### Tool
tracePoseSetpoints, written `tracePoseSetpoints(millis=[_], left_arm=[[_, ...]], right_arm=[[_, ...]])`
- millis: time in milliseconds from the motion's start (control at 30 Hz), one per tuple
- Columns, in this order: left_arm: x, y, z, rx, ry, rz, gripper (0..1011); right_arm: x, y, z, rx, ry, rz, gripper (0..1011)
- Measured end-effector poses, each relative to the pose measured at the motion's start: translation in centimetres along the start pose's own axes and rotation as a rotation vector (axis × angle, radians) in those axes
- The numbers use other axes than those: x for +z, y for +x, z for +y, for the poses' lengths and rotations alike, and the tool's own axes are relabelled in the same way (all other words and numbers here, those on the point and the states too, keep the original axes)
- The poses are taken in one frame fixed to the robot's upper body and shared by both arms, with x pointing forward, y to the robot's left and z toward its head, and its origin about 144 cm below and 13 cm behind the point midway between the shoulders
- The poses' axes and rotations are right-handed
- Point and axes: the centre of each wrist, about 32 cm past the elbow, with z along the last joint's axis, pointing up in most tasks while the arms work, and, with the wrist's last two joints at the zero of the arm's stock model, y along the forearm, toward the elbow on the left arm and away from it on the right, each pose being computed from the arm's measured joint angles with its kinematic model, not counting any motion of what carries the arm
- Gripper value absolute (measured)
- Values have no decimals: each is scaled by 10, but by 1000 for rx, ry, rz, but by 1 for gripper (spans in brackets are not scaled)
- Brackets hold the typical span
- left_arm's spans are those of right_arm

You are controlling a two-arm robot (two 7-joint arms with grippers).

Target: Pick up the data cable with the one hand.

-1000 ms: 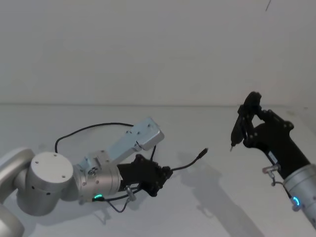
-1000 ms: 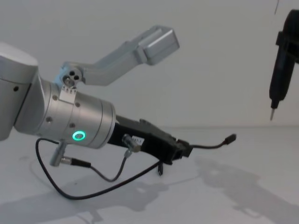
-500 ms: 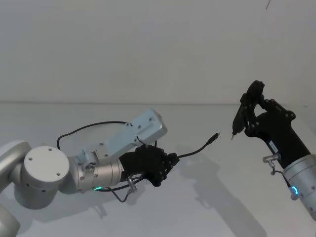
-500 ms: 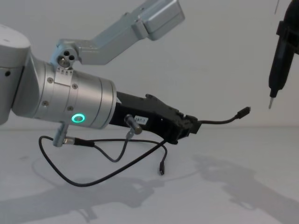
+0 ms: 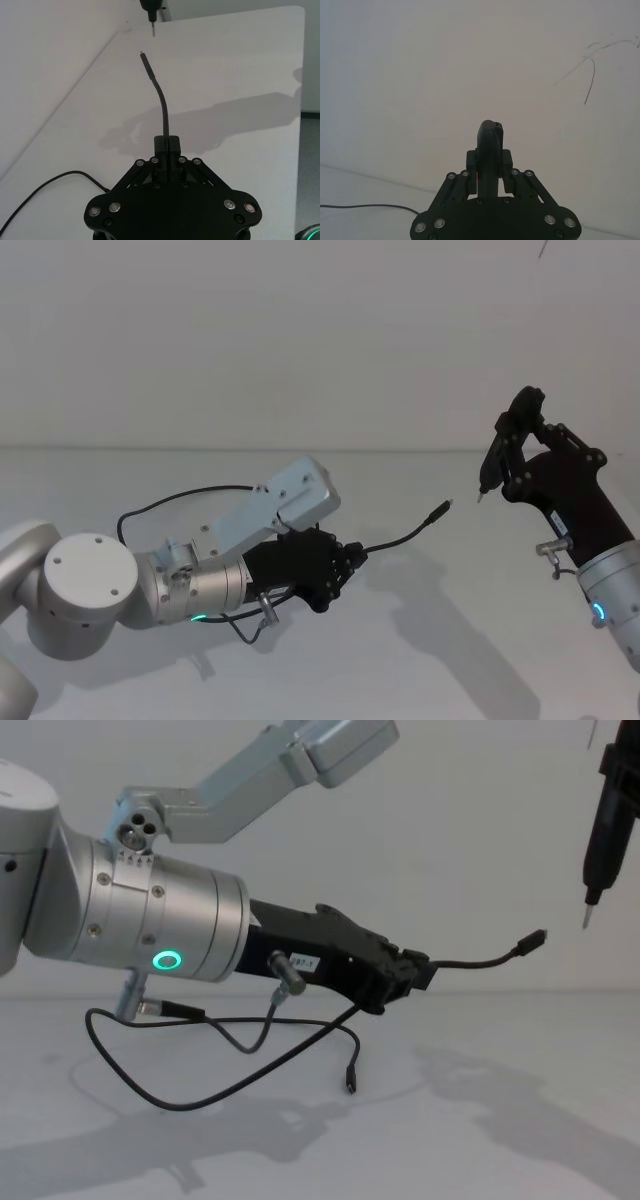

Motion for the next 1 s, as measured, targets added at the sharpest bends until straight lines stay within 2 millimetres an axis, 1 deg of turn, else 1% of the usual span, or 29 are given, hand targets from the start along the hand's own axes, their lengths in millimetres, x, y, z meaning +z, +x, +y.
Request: tracePoseSetpoints(millis=[500, 1000], left_arm=[[1, 0, 1, 0, -10, -12, 36], [2, 0, 1, 0, -12, -15, 36]], right_arm=[[-5, 3, 9, 27, 5, 22, 279], [-7, 2, 13, 50, 6, 46, 279]])
